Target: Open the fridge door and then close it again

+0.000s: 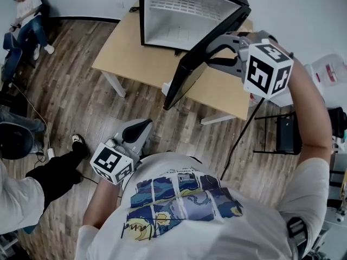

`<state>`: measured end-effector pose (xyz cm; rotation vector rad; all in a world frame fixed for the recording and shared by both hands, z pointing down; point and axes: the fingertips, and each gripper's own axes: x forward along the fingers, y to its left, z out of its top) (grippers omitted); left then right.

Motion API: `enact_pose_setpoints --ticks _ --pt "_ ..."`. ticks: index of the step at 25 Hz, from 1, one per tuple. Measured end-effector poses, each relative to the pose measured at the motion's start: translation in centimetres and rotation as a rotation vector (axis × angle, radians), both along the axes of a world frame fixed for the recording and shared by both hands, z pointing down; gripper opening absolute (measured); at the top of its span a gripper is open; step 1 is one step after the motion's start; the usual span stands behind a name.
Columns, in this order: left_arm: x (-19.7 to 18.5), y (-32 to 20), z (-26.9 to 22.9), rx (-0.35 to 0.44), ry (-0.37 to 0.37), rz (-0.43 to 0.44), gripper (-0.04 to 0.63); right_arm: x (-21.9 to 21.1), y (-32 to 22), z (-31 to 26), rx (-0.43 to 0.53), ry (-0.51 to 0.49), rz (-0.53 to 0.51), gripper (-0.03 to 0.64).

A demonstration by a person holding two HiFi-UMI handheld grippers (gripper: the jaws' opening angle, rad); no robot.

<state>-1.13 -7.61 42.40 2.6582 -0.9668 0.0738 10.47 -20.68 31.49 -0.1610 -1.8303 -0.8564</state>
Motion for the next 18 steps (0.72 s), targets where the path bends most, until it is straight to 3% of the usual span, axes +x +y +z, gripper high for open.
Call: enact_pose_setpoints --ticks 18 --pt "-5.1 -3.4 -0.6 -0.003 0.011 0.061 0.008 -5.7 -6.0 -0.3 -0.059 -0.042 0.125 0.041"
